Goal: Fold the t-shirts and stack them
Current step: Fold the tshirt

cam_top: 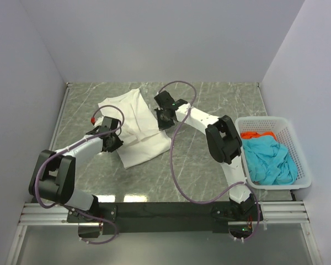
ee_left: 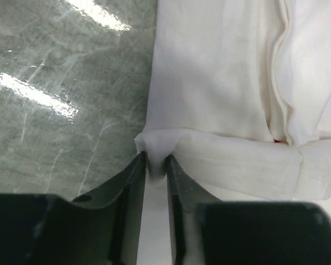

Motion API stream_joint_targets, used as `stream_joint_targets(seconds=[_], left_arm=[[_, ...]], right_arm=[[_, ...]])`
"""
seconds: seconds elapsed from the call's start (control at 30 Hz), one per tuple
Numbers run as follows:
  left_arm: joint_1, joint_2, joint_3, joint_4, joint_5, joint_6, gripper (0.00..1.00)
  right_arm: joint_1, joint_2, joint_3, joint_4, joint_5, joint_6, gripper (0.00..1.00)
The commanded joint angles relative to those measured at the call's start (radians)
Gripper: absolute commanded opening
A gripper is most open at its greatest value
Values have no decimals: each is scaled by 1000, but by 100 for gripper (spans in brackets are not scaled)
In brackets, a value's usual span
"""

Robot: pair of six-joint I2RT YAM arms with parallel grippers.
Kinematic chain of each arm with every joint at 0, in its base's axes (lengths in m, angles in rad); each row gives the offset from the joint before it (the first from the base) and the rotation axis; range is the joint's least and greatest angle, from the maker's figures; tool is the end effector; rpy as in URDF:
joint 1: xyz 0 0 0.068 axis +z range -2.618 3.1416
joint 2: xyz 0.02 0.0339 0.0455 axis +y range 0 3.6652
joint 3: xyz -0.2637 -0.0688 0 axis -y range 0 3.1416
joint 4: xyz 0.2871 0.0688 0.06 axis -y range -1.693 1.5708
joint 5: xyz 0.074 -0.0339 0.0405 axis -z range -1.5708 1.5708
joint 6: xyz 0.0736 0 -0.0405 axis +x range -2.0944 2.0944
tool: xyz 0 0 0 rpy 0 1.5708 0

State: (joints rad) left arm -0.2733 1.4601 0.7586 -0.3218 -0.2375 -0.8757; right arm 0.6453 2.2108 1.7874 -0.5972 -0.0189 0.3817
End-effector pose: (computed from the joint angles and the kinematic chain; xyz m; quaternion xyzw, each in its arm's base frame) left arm 0.3173 -0.0710 0.1119 -0.3142 0.9034 -0.0501 0.2873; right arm 0.4314 0.3265 0.1359 -0.1290 0.9537 0.1414 0.2321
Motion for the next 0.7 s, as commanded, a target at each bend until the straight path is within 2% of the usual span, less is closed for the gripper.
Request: stream_joint_targets(seconds=[0.0, 0.03, 0.1, 0.13, 0.23, 0.27, 0.4, 0.5, 0.53, 0.63, 0.67], left_arm=[[11, -27, 4, -10, -69, 3, 29], [9, -55, 8, -17, -72, 4, 42], [2, -89, 16, -42, -83, 7, 58], [-3, -127, 25, -51, -94, 12, 73], [-29, -202, 45, -105, -112, 9, 89], [-52, -217, 48, -117, -117, 4, 90], [-135, -274, 53, -190, -111, -41, 86], [-222, -291, 27, -197, -92, -83, 70], [-240, -288, 16, -182, -80, -94, 60], [-305, -261, -30, -136, -43, -121, 38], [-320, -247, -38, -111, -25, -126, 35]], right_arm=[[-30, -36, -2, 33, 40, 8, 22], [-30, -46, -11, 37, 37, 9, 29], [-30, -95, -34, 65, 37, 14, 37], [-32, -112, -55, 72, 37, 16, 38], [-27, -181, -101, 99, 25, 20, 40], [-26, -198, -118, 109, 2, 22, 40], [-1, -292, -236, 172, -3, 36, 40], [20, -313, -290, 203, -25, 37, 38], [25, -313, -298, 206, -35, 39, 36], [53, -295, -313, 226, -61, 40, 31], [62, -277, -312, 227, -76, 46, 30]])
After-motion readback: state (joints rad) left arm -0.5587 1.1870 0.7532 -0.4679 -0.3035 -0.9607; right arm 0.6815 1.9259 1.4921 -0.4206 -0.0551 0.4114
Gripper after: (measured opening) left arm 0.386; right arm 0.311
